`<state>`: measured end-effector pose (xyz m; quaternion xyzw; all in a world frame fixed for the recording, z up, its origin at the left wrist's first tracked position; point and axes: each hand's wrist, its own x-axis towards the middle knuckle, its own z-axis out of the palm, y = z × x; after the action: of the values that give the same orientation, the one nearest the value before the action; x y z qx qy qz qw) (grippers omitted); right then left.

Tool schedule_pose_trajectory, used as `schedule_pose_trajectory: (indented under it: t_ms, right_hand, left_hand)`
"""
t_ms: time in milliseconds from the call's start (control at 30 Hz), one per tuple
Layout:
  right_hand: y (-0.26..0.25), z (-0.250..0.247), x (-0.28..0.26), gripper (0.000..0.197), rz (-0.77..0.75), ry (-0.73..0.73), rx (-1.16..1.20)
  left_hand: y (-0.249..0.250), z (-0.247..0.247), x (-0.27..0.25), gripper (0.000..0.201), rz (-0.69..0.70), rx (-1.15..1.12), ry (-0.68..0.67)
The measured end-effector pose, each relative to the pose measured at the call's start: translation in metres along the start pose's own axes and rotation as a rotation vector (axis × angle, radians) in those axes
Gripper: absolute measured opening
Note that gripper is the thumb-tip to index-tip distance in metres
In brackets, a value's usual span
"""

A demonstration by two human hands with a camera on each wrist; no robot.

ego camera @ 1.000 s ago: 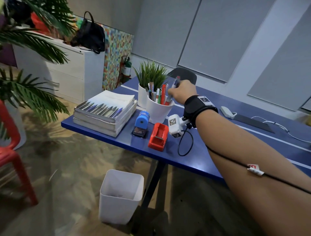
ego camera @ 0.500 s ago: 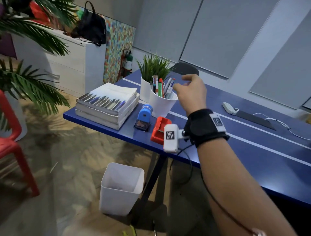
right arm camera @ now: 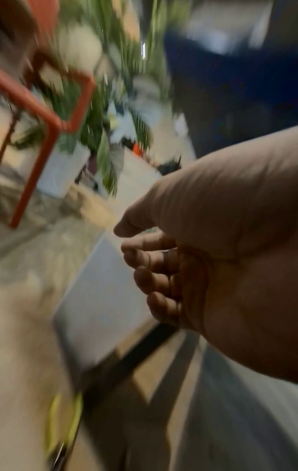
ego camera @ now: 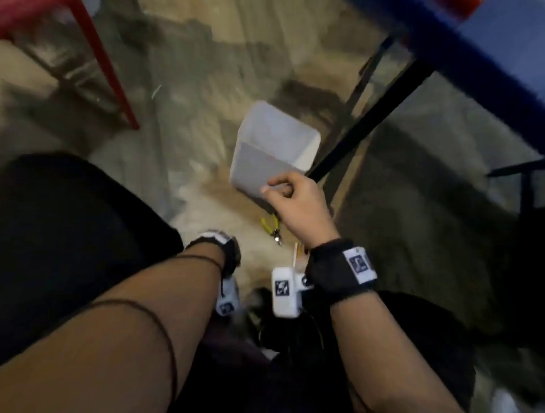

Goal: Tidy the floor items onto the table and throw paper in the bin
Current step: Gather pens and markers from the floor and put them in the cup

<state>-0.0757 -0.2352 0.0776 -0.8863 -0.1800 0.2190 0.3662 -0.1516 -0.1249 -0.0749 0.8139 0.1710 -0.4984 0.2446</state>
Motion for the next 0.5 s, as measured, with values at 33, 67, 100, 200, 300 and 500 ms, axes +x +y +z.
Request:
schedule_pose_trajectory:
  t_ms: [33,67,100,200,300,500]
  right_hand:
    - [0.029,0.008,0.011,0.017,0.093,-0.043,-0.030]
    - [0.059,0.015,0.024,0.016,0.184,-0.060,-0.046]
    - [0.087,0.023,0.035,0.014,0.263,-0.060,-0.052]
    - [0.172,0.049,0.060,0.013,0.499,-0.095,-0.114]
    - [0.250,0.071,0.076,0.026,0.698,-0.138,-0.181]
    - [0.394,0.103,0.099,0.052,0.907,-0.163,-0.306]
  left_hand:
    - [-0.006,0.005,0.027,0.047,-0.017,-0.008,0.029]
    - [-0.011,0.008,0.047,0.055,-0.025,-0.080,0.023]
    - [-0.009,0.012,0.052,0.050,-0.064,-0.117,0.016]
    - [-0.011,0.021,0.075,0.018,-0.109,-0.293,0.080]
    - [-0.012,0.034,0.108,0.017,-0.170,-0.371,0.119]
    - [-0.033,0.071,0.162,0.024,-0.222,-0.343,0.074]
